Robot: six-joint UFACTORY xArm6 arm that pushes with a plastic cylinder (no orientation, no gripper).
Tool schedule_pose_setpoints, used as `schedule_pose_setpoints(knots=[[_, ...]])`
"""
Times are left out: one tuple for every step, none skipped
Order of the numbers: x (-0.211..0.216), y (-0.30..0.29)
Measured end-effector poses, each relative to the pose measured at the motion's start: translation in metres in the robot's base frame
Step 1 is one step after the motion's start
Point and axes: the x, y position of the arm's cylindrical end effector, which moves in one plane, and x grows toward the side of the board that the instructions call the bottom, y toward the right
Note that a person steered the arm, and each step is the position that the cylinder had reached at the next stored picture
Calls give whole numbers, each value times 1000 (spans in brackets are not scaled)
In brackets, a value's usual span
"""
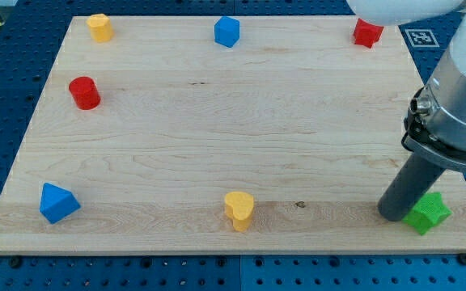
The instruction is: Slide the green circle towards the center right
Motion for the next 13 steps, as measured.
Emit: schedule_pose_setpoints(knots=[[0, 10], [0, 13], [-10, 8], [-21, 10], [-28, 19], [-37, 30], [-46, 41], [-47, 62], [-47, 84], [-49, 87], [-61, 85], [-75, 79], [-75, 85]])
